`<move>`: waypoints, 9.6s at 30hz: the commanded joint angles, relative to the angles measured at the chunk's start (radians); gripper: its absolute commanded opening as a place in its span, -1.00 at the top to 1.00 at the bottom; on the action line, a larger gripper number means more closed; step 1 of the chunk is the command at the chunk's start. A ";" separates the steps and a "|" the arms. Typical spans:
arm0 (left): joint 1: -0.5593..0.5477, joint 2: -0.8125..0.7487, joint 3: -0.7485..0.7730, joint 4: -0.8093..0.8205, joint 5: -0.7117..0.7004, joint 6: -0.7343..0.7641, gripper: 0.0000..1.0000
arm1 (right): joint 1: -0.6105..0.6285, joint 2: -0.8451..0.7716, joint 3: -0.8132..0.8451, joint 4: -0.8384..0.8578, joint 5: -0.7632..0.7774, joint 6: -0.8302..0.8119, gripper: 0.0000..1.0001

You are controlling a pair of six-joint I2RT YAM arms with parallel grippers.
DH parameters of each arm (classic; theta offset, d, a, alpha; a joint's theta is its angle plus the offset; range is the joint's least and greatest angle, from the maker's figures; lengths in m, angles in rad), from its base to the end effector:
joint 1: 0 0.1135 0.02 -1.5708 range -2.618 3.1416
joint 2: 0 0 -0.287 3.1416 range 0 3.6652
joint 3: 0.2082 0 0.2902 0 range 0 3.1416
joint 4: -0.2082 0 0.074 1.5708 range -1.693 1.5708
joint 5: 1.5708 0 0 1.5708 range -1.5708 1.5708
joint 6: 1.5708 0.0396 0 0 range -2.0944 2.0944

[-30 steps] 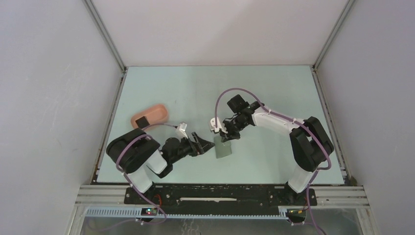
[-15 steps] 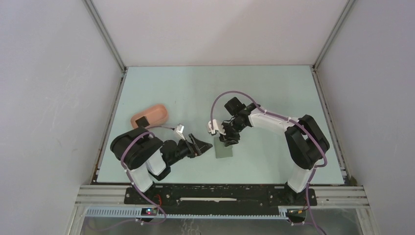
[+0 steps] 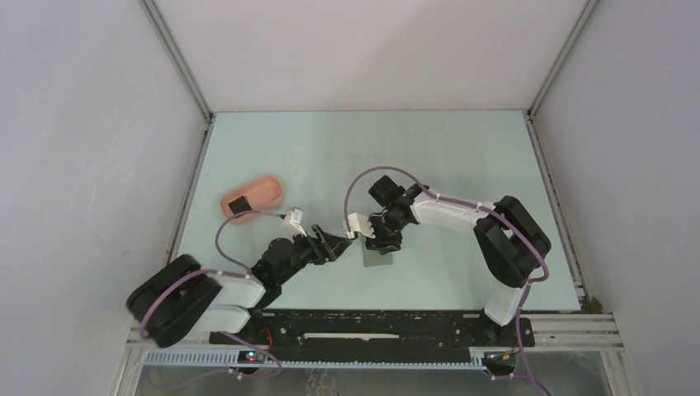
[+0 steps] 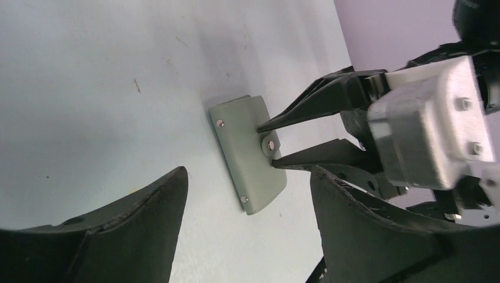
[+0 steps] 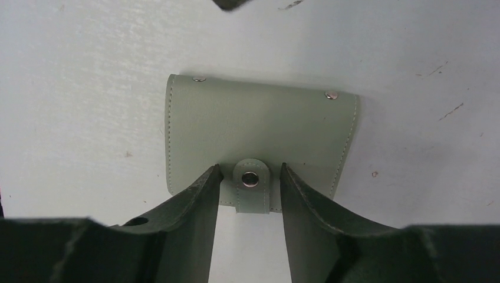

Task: Put the credit cards into the card holder
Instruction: Open the card holder at the center of the board.

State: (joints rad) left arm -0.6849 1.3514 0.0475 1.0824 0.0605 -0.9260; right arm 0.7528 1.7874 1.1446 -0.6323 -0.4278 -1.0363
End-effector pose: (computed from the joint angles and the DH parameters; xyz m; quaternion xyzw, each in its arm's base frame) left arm 0.1542 -0.1290 0.1106 -0.0751 0.7772 -0.4666 0.4155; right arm 0.2639 0.2697 0.1663 -0.7734 0.5806 0.1875 0.1722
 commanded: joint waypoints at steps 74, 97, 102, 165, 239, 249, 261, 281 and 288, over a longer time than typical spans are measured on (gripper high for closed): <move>-0.301 0.064 0.466 -0.661 -0.198 0.314 -0.62 | -0.237 -0.143 -0.003 0.065 -0.547 0.305 1.00; -0.301 -0.006 0.465 -0.788 -0.317 0.355 -0.09 | -0.249 -0.137 -0.004 0.036 -0.492 0.257 1.00; -0.301 -0.027 0.465 -0.794 -0.329 0.364 -0.10 | -0.248 -0.135 -0.003 0.030 -0.473 0.244 1.00; -0.324 0.192 0.203 -0.171 -0.420 -0.204 0.94 | -0.279 -0.046 -0.073 0.352 -0.365 1.146 0.81; -0.219 -0.111 0.411 -0.434 -0.084 0.475 -0.44 | -0.413 -0.285 0.132 -0.120 -0.533 0.469 0.45; -0.425 0.007 0.663 -0.888 -0.549 0.488 -0.57 | -0.475 -0.367 0.064 0.016 -0.470 0.567 0.42; -0.501 0.400 1.093 -1.234 -0.690 0.447 -0.60 | -0.523 -0.310 0.087 -0.017 -0.486 0.591 0.42; -0.530 0.383 1.075 -1.302 -0.833 0.388 0.27 | -0.553 -0.273 0.089 -0.040 -0.547 0.604 0.43; -0.493 0.303 1.006 -1.291 -0.811 0.336 0.98 | -0.545 -0.273 0.072 -0.059 -0.624 0.574 0.45</move>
State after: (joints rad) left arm -1.2022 1.7363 1.1103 -0.2451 -0.7315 -0.5343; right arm 0.2043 1.5288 1.2041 -0.6792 -0.9821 -0.4438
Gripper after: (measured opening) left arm 0.090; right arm 0.279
